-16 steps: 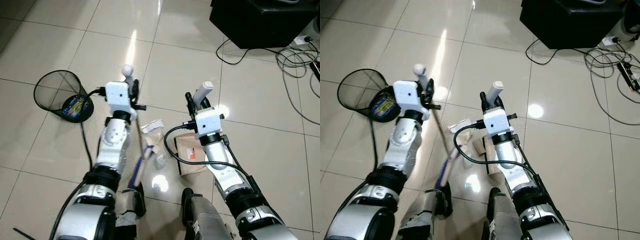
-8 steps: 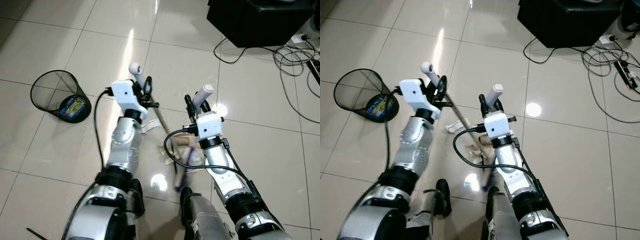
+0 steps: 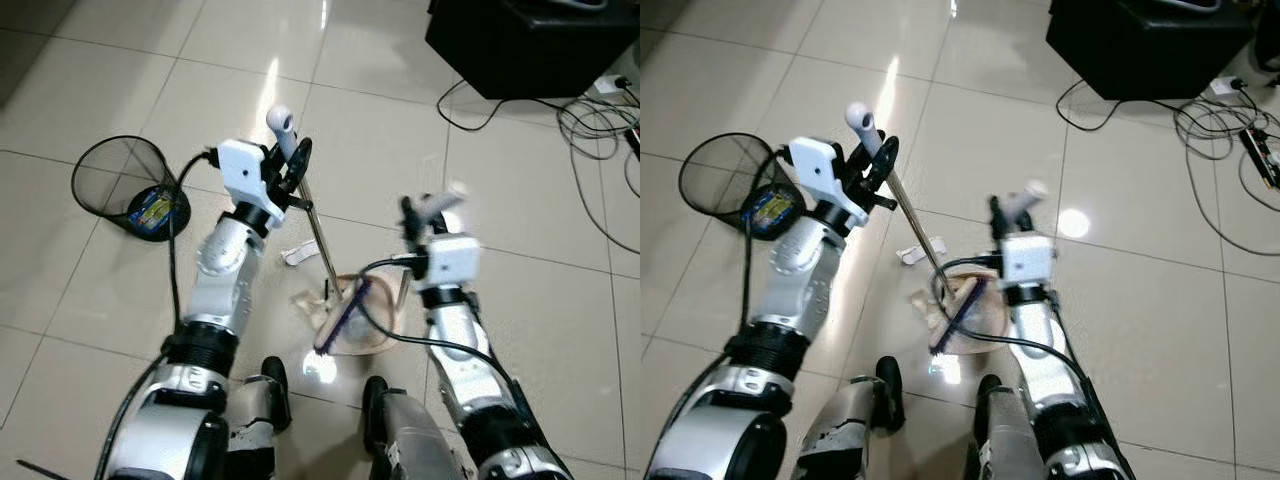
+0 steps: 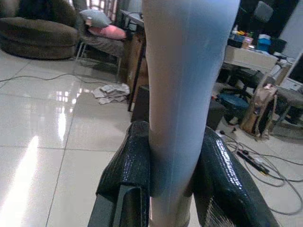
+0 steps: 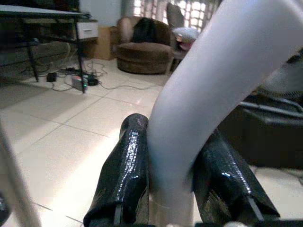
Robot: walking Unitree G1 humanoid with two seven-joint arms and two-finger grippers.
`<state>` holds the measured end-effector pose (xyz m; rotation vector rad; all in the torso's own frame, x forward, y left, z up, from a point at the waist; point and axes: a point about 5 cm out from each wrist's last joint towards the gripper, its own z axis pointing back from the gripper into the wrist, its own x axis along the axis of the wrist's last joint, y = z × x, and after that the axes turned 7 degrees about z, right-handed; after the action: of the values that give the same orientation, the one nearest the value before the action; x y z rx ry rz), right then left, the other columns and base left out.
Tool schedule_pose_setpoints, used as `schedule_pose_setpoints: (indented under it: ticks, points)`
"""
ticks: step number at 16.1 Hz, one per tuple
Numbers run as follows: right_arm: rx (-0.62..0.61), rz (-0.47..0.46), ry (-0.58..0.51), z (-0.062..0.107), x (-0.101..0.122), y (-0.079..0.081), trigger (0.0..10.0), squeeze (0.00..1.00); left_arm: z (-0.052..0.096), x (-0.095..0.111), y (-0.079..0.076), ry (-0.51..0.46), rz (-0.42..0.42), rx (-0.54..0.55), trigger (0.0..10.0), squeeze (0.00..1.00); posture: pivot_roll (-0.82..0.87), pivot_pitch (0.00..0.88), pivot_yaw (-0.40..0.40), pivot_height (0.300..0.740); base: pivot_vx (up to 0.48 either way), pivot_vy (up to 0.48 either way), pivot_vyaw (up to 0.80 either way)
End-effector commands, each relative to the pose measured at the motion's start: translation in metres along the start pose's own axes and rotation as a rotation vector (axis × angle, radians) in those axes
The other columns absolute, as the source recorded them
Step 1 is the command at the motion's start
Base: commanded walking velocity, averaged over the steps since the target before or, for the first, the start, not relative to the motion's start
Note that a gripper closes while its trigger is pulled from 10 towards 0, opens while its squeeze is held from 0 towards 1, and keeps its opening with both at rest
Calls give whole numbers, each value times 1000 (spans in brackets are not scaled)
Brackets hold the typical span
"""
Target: Sweep floor
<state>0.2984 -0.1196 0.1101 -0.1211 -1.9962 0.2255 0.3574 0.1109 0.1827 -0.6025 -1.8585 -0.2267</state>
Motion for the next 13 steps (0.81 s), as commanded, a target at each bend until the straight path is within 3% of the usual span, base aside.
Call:
schedule_pose_setpoints:
  ticks: [1, 7, 9, 13]
  points:
    - [-19, -18, 25, 6, -3, -5, 10000, 0, -4, 9, -5, -28, 6, -53, 10000, 0, 49, 308, 35, 740, 0, 0, 0]
    - [-80, 0, 42, 9, -7, -28, 10000, 0, -11, 46, 15, -75, -29, -112, 10000, 0, 55, 274, 45, 740, 0, 0, 0]
    - [-88, 3, 46, 11, -7, -32, 10000, 0, -14, 71, 34, -98, -64, -111, 10000, 0, 56, 259, 50, 740, 0, 0, 0]
    - [-111, 4, -5, 11, 6, -47, 10000, 0, -2, 84, 67, -81, -178, -4, 10000, 0, 50, 236, 52, 740, 0, 0, 0]
